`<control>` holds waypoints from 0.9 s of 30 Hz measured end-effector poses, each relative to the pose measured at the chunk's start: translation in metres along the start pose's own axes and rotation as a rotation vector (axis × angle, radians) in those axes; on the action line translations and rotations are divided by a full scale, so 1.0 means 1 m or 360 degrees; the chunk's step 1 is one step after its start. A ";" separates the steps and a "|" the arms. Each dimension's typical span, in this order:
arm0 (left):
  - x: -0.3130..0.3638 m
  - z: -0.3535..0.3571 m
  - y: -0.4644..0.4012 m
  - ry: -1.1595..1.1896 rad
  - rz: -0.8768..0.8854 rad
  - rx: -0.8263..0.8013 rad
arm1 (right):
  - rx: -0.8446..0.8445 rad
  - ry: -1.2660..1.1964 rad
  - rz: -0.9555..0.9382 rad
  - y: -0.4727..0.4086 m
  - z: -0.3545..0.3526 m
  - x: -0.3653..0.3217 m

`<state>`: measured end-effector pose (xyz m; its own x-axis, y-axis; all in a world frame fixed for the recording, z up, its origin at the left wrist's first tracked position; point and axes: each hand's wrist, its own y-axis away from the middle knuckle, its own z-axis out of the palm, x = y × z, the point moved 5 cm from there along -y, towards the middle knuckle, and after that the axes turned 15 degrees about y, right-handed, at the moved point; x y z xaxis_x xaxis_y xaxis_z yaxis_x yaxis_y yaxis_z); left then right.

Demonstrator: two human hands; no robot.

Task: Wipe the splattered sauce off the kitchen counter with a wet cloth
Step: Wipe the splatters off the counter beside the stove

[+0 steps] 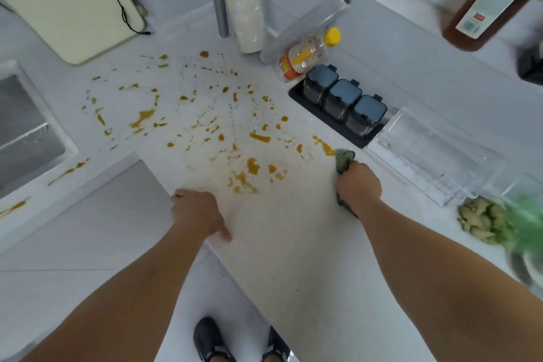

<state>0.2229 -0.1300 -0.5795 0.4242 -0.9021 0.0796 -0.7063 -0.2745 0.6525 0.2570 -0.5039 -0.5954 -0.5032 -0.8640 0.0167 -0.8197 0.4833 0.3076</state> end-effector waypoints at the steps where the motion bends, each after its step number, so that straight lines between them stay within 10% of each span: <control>1: 0.000 -0.002 0.000 -0.0011 -0.0003 0.0008 | 0.0024 -0.0031 -0.0030 -0.009 0.000 -0.008; 27: -0.003 -0.003 0.008 0.0102 0.0131 -0.0015 | 0.0065 0.0280 -0.0937 -0.008 -0.010 -0.120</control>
<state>0.2179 -0.1282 -0.5720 0.4007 -0.8982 0.1808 -0.7350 -0.1973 0.6487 0.3269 -0.4055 -0.5905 0.0871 -0.9961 0.0132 -0.9578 -0.0801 0.2760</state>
